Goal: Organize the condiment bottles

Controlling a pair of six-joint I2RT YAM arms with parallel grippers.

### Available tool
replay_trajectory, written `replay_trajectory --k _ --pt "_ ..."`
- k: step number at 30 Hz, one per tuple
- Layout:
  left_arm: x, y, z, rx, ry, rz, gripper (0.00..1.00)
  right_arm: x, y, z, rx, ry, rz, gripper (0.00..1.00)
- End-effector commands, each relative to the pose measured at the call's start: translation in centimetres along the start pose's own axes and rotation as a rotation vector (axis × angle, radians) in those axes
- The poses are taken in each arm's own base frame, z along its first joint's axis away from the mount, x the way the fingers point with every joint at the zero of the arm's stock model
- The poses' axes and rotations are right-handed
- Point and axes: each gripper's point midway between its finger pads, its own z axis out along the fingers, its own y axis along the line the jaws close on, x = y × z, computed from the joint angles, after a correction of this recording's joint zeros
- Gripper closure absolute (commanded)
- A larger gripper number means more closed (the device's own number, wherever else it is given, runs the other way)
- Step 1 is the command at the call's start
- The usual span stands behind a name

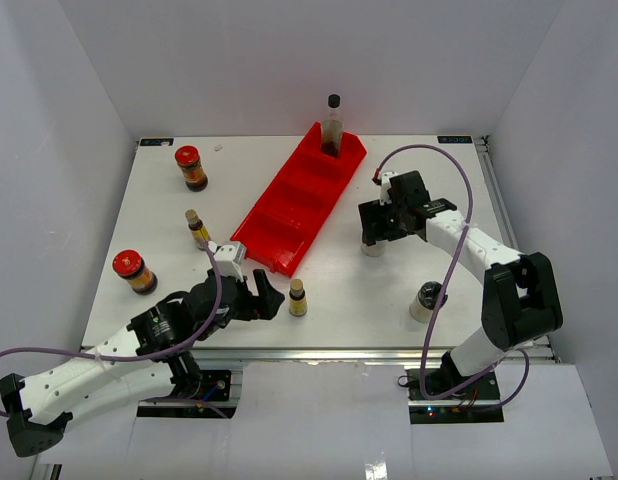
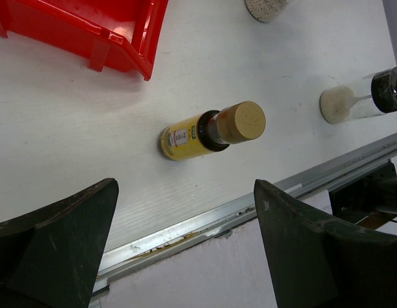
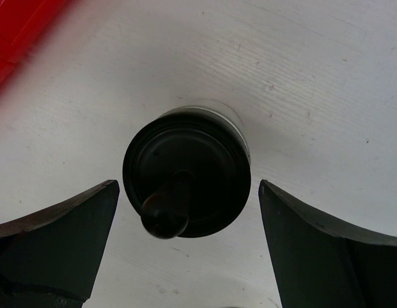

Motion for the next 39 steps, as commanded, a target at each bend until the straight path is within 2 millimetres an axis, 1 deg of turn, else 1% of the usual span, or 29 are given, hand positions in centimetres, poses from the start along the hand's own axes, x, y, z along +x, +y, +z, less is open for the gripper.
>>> replay_trajectory --k 1,10,15,16,20,21,23,24,26,28,29,30,31,32,34,38,39 --pt "-0.3 0.5 -0.1 -0.024 -0.022 -0.019 0.02 -2.8 -0.1 -0.1 0.014 -0.080 -0.028 0.07" --pt "-0.3 0.4 -0.1 -0.016 -0.020 -0.018 0.02 -3.9 -0.7 0.7 0.042 -0.109 -0.043 0.14" --pt "-0.5 0.3 -0.3 -0.006 -0.028 -0.020 0.02 -4.0 -0.6 1.0 0.040 -0.095 -0.041 0.19" --pt "-0.5 0.3 -0.3 -0.004 -0.030 -0.021 0.02 -4.0 -0.6 1.0 0.040 -0.093 -0.042 0.24" --pt "-0.5 0.2 -0.4 0.006 -0.034 -0.024 0.02 -4.5 -0.7 0.9 0.067 -0.091 -0.049 0.48" --pt "-0.6 0.1 -0.4 0.009 -0.035 -0.025 0.02 -4.7 -0.7 0.8 0.075 -0.093 -0.053 0.60" --pt "-0.5 0.1 -0.4 0.008 -0.033 -0.022 0.02 -5.3 -0.4 0.6 0.079 -0.097 -0.064 0.77" --pt "-0.6 0.1 -0.5 0.011 -0.033 -0.023 0.02 -5.9 -0.4 0.3 0.081 -0.103 -0.066 0.92" --pt "-0.5 0.1 -0.5 0.010 -0.032 -0.022 0.02 -8.0 0.2 -0.5 0.077 -0.143 -0.073 0.92" --pt "-0.6 0.0 -0.6 0.015 -0.034 -0.024 0.02 -8.9 0.7 -0.9 0.075 -0.153 -0.081 0.92" --pt "-0.6 0.0 -0.6 0.016 -0.033 -0.025 0.02 -10.6 1.2 -1.6 0.073 -0.183 -0.088 0.92" --pt "-0.7 0.0 -0.7 0.018 -0.034 -0.026 0.02 -11.5 1.7 -1.9 0.069 -0.197 -0.098 0.92" --pt "-0.7 -0.1 -0.7 0.020 -0.036 -0.028 0.02 -12.8 2.2 -2.3 0.070 -0.219 -0.107 0.92" --pt "-0.8 -0.1 -0.8 0.024 -0.038 -0.030 0.02 -14.8 2.7 -3.0 0.074 -0.255 -0.113 0.92" --pt "-0.9 -0.1 -0.9 0.028 -0.042 -0.031 0.02 -16.6 4.1 -3.5 0.064 -0.280 -0.138 0.92" --pt "-1.0 -0.2 -1.0 0.036 -0.048 -0.035 0.02 -21.7 6.7 -4.2 0.049 -0.385 -0.236 0.92" --pt "-0.9 -0.3 -1.0 0.038 -0.046 -0.034 0.02 -22.7 7.2 -4.1 0.049 -0.409 -0.252 0.92"
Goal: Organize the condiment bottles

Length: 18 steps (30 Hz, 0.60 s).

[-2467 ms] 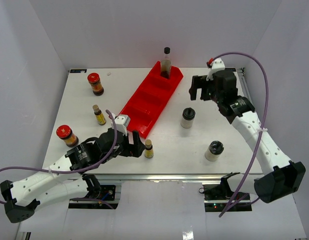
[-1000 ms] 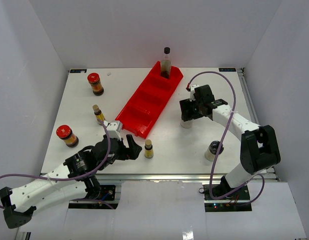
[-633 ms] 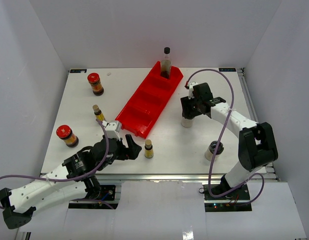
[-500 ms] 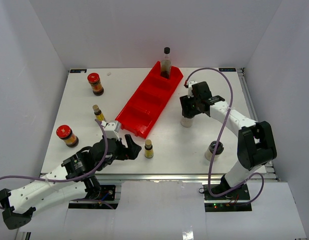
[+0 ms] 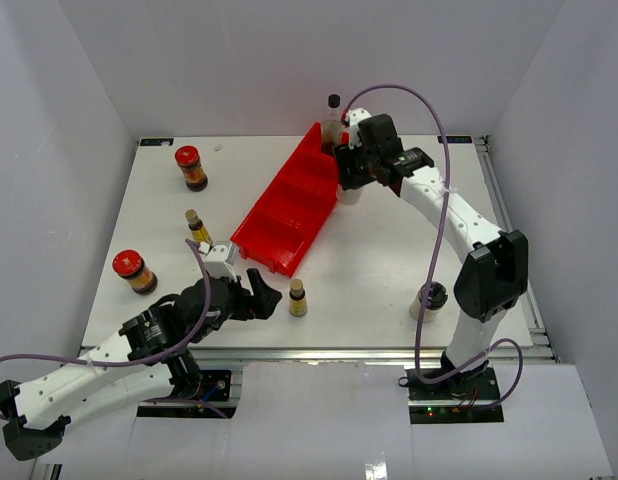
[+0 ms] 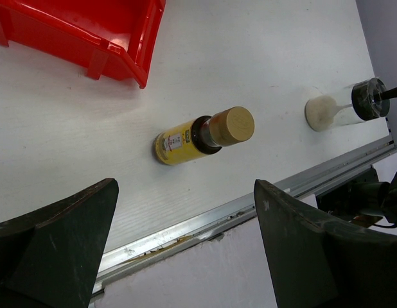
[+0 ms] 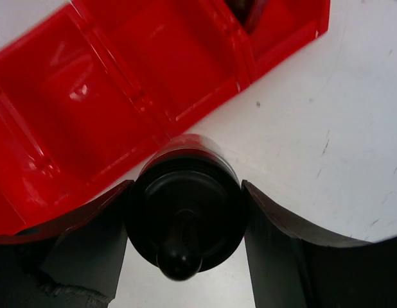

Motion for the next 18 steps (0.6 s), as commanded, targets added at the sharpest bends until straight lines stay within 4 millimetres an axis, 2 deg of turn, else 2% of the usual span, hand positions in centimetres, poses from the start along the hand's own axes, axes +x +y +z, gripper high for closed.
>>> replay_trajectory --k 1,3,5,9,13,18 --pt "0.0 -0.1 -0.1 0.012 -0.001 -0.004 0.02 -7.7 1.5 -0.2 0.006 -0.188 -0.102 0.92" --pt "0.1 -0.2 -0.1 0.012 0.003 0.000 0.02 -9.1 1.8 0.9 0.015 -0.224 -0.114 0.92" --pt "0.1 -0.2 -0.1 0.012 0.005 0.003 0.02 -10.0 1.7 2.6 0.027 -0.250 -0.116 0.92" --pt "0.2 -0.3 0.0 0.017 0.009 0.006 0.02 -11.5 2.3 4.6 0.011 -0.316 -0.115 0.92" --pt "0.4 -0.3 0.1 0.015 0.013 0.009 0.02 -12.2 2.8 6.5 -0.009 -0.367 -0.115 0.92" --pt "0.6 -0.3 0.0 0.015 0.016 0.012 0.02 -12.0 3.3 9.1 -0.022 -0.392 -0.106 0.92"
